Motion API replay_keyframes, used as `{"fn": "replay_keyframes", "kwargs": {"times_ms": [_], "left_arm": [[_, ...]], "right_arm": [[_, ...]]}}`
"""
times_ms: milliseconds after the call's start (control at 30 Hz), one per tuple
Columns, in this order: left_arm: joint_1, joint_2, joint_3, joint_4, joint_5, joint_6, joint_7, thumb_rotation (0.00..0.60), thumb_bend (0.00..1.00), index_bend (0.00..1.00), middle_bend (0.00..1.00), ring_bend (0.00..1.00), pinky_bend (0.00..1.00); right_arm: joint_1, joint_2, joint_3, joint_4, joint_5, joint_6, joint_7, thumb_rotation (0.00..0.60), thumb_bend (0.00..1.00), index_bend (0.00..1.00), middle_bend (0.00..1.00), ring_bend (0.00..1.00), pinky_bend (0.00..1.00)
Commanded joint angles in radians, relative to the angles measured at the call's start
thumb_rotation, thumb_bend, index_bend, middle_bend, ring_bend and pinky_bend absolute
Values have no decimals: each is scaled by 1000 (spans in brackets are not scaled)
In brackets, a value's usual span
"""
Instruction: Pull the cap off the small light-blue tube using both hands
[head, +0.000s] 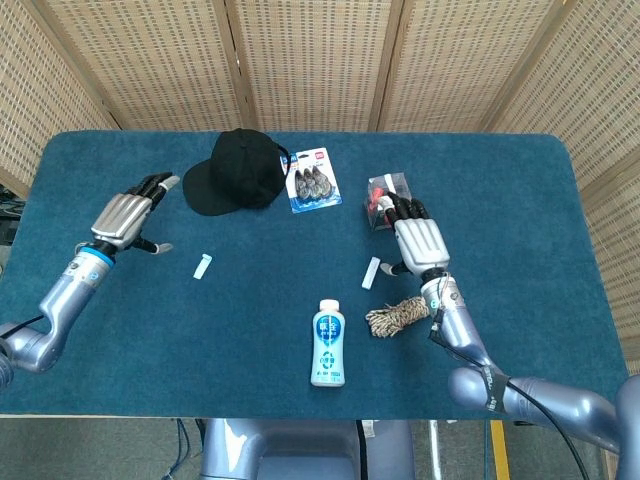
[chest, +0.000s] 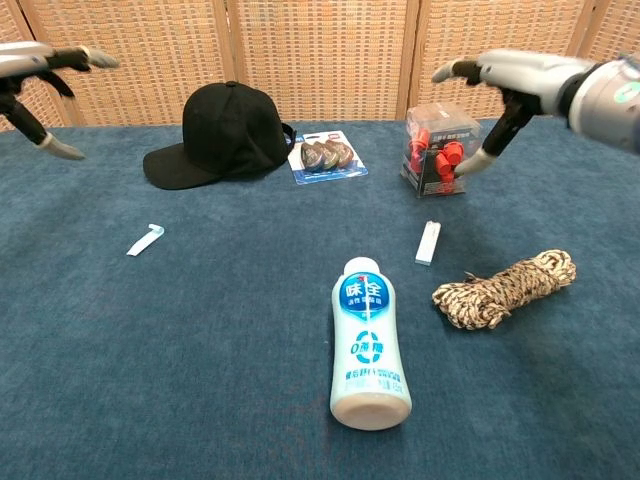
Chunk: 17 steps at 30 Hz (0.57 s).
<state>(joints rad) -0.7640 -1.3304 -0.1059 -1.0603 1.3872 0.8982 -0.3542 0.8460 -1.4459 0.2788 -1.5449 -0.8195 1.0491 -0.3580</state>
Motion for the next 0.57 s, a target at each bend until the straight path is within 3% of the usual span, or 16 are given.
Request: {"fn": "replay_keyframes", "kwargs": {"times_ms": [33,100,200,400,567], "left_arm": [[120,77,-1,-62,27,223,54,600,0,0,0,0,121],[189,114,1,-107,15,306,53,600,0,0,0,0,80],[267,168,9,-190,-37,346,82,600,0,0,0,0,2],[432,225,23,-354,-144,463,137,600,0,0,0,0,0],[549,222,43,-411,-136,579,70,600,0,0,0,0,0]], "right_arm": [[-97,84,-26,-24,-180,109,110,600,0,0,0,0,0],[-166,111,-79,36,-308,202,161,600,0,0,0,0,0],[-237,116,-123,140,-412,292,251,600,0,0,0,0,0],[-368,142,-178,327,-469,369,430,600,0,0,0,0,0],[-486,177,-230,345,-515,466,466,600,0,0,0,0,0]]}}
